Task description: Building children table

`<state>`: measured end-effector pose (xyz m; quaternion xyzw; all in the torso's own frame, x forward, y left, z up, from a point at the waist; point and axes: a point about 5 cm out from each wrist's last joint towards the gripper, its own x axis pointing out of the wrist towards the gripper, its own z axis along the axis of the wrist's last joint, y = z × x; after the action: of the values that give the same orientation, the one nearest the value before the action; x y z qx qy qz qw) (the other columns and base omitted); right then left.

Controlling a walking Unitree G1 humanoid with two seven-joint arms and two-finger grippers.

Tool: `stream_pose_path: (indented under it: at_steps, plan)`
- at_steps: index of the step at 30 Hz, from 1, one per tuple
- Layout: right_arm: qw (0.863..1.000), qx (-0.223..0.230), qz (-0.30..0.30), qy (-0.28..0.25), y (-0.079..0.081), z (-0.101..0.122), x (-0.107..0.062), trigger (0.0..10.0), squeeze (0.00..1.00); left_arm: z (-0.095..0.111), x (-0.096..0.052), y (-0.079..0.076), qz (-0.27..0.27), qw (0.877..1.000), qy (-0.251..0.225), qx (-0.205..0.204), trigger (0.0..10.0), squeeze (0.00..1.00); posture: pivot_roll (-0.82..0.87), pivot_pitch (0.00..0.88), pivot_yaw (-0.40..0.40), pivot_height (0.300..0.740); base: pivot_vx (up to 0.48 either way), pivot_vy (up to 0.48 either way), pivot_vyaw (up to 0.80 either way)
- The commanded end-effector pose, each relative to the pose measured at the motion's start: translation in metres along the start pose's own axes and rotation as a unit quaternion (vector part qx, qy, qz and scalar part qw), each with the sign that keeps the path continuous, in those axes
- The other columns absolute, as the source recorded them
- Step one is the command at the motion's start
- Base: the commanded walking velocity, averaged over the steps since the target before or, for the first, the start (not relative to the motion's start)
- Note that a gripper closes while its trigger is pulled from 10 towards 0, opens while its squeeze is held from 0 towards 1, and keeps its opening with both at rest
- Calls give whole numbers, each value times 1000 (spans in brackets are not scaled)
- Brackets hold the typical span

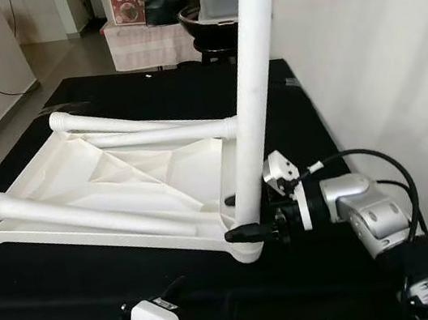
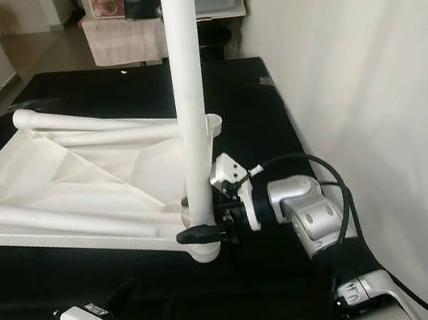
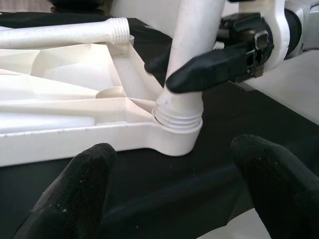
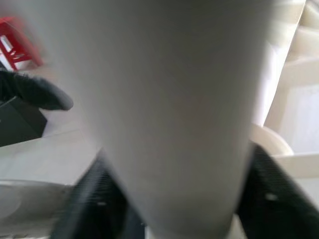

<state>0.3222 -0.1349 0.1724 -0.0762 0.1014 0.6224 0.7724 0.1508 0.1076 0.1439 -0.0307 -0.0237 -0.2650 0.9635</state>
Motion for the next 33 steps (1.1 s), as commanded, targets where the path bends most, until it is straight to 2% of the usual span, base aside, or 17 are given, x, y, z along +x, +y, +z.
stream_pose_path:
  at_steps: [1, 12, 13, 14, 15, 16, 17, 18, 19, 20, 22, 26, 27, 29, 31, 32, 33]
  plan:
    - [1000, 27, 4, -8, 4, -13, 4, 0, 0, 1, -2, -1, -7, 1000, -1, 12, 10000, 0, 43, 128, -67, 740, 0, 0, 0]
    - [993, 49, -103, -38, 5, -17, -9, 0, 0, -1, -1, 1, -20, 1000, 2, 6, 10000, 0, 13, 120, -57, 740, 0, 0, 0]
    - [979, 59, -188, -48, 9, -18, -6, 0, 0, -1, -2, 1, -22, 1000, 2, 3, 10000, 0, 15, 123, -61, 740, 0, 0, 0]
    - [979, 59, -188, -48, 9, -18, -6, 0, 0, -1, -2, 1, -22, 1000, 2, 3, 10000, 0, 15, 123, -61, 740, 0, 0, 0]
    - [964, 69, -252, -55, 12, -18, -6, 0, 0, -1, -2, 1, -23, 1000, 3, 2, 10000, 0, 13, 123, -59, 740, 0, 0, 0]
    - [964, 69, -252, -55, 12, -18, -6, 0, 0, -1, -2, 1, -23, 1000, 3, 2, 10000, 0, 13, 123, -59, 740, 0, 0, 0]
    - [925, 87, -368, -37, 23, -27, -7, 0, 0, -1, -3, 2, -23, 1000, 3, -1, 10000, 0, -5, 126, -52, 740, 0, 0, 0]
    - [925, 87, -368, -37, 23, -27, -7, 0, 0, -1, -3, 2, -23, 1000, 3, -1, 10000, 0, -5, 126, -52, 740, 0, 0, 0]
    - [902, 94, -421, -25, 36, -28, -3, 0, 0, -1, -3, 3, -24, 1000, 3, -2, 10000, 0, -3, 133, -47, 740, 0, 0, 0]
    - [902, 94, -421, -25, 36, -28, -3, 0, 0, -1, -3, 3, -24, 1000, 3, -2, 10000, 0, -3, 133, -47, 740, 0, 0, 0]
    - [877, 95, -471, -20, 43, -26, 0, 0, 0, -2, -2, 5, -26, 1000, 3, -5, 10000, 0, -8, 122, -40, 740, 0, 0, 0]
    - [882, 105, -458, -23, 41, -25, 5, 0, 0, -2, -1, 6, -29, 1000, 4, -6, 10000, 0, -7, 123, -44, 740, 0, 0, 0]
    - [885, 107, -452, -22, 39, -24, 7, 10000, 0, -2, 0, 6, -29, 1000, 4, -6, 10000, 0, -7, 123, -44, 740, 0, 0, 0]
    - [889, 106, -445, -21, 37, -22, 8, 10000, 0, -2, 0, 6, -29, 1000, 3, -6, 10000, 0, -7, 123, -44, 740, 0, 0, 0]
    - [907, 102, -407, -28, 33, -12, 15, 10000, 0, -2, 0, 7, -26, 1000, 2, -7, 10000, 0, -6, 121, -52, 740, 0, 0, 0]
    - [907, 102, -407, -28, 33, -12, 15, 10000, 0, -2, 0, 7, -26, 1000, 2, -7, 10000, 0, -6, 121, -52, 740, 0, 0, 0]
    - [924, 98, -366, -53, 33, -1, 20, 10000, 1000, -2, 1, 7, -26, 1000, 1, -7, 10000, 0, -5, 121, -51, 740, 0, 0, 0]
